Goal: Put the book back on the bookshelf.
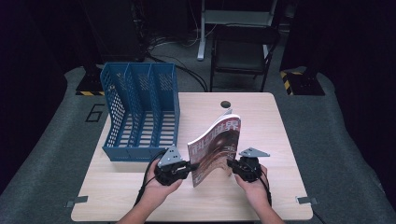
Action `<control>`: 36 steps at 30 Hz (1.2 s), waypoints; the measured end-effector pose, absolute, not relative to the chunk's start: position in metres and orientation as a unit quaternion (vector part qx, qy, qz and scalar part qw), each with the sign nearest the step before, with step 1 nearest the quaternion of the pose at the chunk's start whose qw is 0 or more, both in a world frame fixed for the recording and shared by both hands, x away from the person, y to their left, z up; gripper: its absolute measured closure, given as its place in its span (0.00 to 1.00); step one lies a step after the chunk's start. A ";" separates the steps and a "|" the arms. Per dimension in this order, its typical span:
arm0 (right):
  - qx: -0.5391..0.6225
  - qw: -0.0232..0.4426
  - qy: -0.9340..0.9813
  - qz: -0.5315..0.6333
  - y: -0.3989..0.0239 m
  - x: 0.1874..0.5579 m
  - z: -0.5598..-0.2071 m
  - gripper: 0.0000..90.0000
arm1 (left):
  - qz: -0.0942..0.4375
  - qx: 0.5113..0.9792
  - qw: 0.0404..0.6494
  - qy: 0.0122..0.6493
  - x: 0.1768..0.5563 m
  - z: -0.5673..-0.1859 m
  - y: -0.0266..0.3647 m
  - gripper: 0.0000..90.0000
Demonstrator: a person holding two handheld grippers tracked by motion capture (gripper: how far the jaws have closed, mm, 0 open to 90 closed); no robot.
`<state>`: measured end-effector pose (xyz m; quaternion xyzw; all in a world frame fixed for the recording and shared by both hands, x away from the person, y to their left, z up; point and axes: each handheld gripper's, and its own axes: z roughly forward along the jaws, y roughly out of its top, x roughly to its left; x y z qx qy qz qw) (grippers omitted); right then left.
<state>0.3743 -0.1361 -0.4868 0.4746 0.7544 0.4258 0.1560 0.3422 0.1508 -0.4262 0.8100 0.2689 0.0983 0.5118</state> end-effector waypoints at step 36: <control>0.493 0.129 0.740 0.439 -0.150 0.377 -0.489 0.67 | 0.082 0.825 0.490 0.270 0.353 -0.367 0.144 0.74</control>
